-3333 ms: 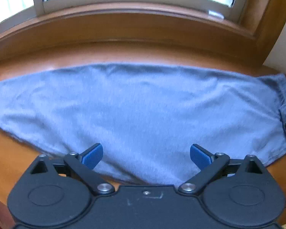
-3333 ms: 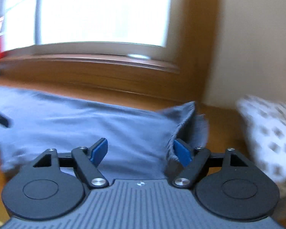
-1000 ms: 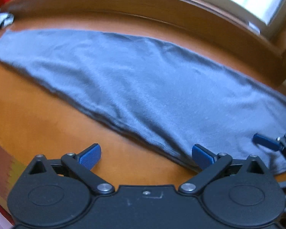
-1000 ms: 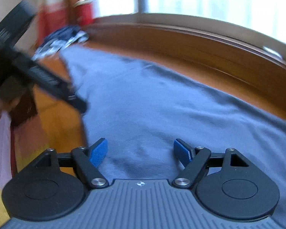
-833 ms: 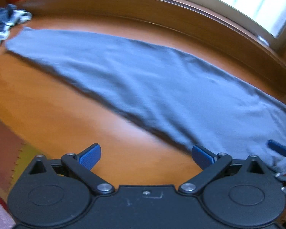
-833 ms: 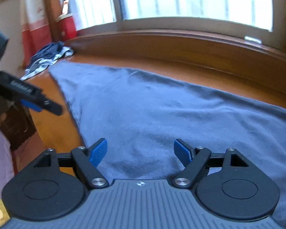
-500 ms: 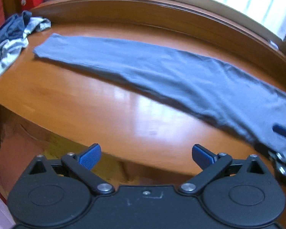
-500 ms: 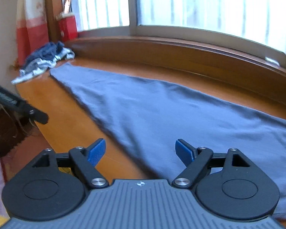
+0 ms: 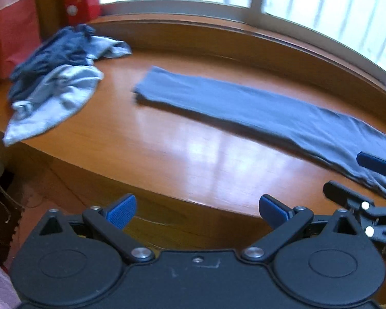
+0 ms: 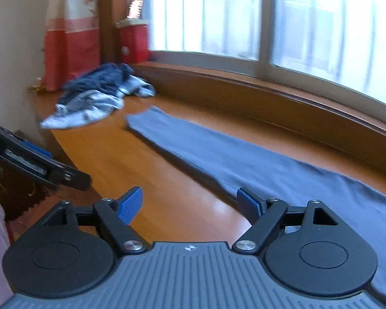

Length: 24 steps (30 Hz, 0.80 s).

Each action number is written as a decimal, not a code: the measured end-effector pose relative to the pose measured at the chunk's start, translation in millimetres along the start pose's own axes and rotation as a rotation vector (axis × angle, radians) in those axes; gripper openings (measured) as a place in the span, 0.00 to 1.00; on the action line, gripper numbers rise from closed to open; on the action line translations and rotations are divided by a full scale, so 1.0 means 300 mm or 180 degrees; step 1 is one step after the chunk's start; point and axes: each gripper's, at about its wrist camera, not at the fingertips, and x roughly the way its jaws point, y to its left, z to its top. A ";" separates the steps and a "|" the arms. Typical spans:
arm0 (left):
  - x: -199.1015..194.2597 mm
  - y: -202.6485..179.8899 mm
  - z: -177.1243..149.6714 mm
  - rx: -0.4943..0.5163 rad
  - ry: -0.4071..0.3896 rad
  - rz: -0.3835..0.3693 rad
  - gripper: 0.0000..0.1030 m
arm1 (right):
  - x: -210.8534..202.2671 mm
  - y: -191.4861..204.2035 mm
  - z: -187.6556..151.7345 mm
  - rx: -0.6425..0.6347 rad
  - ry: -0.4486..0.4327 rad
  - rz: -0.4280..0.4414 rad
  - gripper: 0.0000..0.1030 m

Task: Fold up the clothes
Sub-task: 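Move the open right gripper to the end of the grey strip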

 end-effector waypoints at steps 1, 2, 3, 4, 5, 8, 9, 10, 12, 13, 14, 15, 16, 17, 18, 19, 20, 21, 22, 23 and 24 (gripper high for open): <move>0.008 0.031 0.016 -0.0015 -0.0015 -0.0004 0.99 | 0.029 0.036 0.018 -0.0023 -0.0010 0.0084 0.80; 0.016 0.062 0.034 -0.0016 -0.0028 -0.0011 0.99 | 0.055 0.065 0.032 -0.0045 -0.0027 0.0149 0.80; 0.025 0.094 0.052 -0.0017 -0.0041 -0.0017 0.99 | 0.084 0.094 0.046 -0.0070 -0.0046 0.0202 0.80; 0.033 0.126 0.070 -0.0018 -0.0055 -0.0023 0.99 | 0.121 0.123 0.062 -0.0095 -0.0068 0.0231 0.80; 0.043 0.158 0.094 0.0017 -0.0081 -0.0009 0.99 | 0.158 0.151 0.078 -0.0120 -0.0091 0.0260 0.80; 0.076 0.241 0.177 0.0191 -0.0162 0.0030 0.99 | 0.263 0.235 0.129 0.0002 -0.0169 0.0284 0.80; 0.090 0.274 0.211 0.0214 -0.0144 0.0029 0.99 | 0.298 0.278 0.150 0.0079 -0.0210 0.0329 0.80; 0.105 0.312 0.246 0.0218 -0.0108 0.0025 0.99 | 0.331 0.300 0.178 0.0167 -0.0203 0.0343 0.80; 0.130 0.394 0.315 0.0218 -0.0059 0.0002 0.99 | 0.398 0.345 0.235 0.0342 -0.0187 0.0371 0.80; 0.135 0.441 0.346 0.0208 -0.0060 -0.0029 0.99 | 0.431 0.368 0.263 0.0429 -0.0179 0.0384 0.80; 0.140 0.480 0.371 0.0216 -0.0076 -0.0053 0.99 | 0.460 0.396 0.290 0.0414 -0.0213 0.0388 0.80; 0.146 0.514 0.393 0.0229 -0.0098 -0.0055 0.99 | 0.489 0.424 0.317 0.0398 -0.0246 0.0391 0.81; 0.154 0.541 0.413 0.0242 -0.0100 -0.0053 0.99 | 0.513 0.462 0.341 0.0357 -0.0229 0.0348 0.81; 0.162 0.564 0.431 0.0257 -0.0092 -0.0055 0.99 | 0.525 0.481 0.357 0.0319 -0.0212 0.0291 0.80; 0.169 0.586 0.447 0.0286 -0.0091 -0.0094 0.99 | 0.538 0.499 0.373 0.0281 -0.0195 0.0235 0.80; 0.180 0.604 0.464 0.0351 -0.0082 -0.0181 0.99 | 0.550 0.517 0.389 0.0243 -0.0177 0.0177 0.80; 0.194 0.620 0.481 0.0433 -0.0065 -0.0282 0.99 | 0.556 0.528 0.392 0.0241 -0.0172 0.0090 0.80; 0.216 0.634 0.502 0.0523 -0.0045 -0.0373 0.99 | 0.562 0.540 0.395 0.0238 -0.0166 0.0002 0.81; 0.242 0.646 0.525 0.0618 -0.0023 -0.0456 0.99 | 0.567 0.552 0.398 0.0237 -0.0160 -0.0085 0.81; 0.268 0.657 0.547 0.0714 -0.0001 -0.0540 0.99 | 0.572 0.553 0.389 0.0273 -0.0132 -0.0213 0.81; 0.294 0.675 0.570 0.0810 0.0024 -0.0629 0.99 | 0.584 0.564 0.379 0.0330 -0.0087 -0.0367 0.81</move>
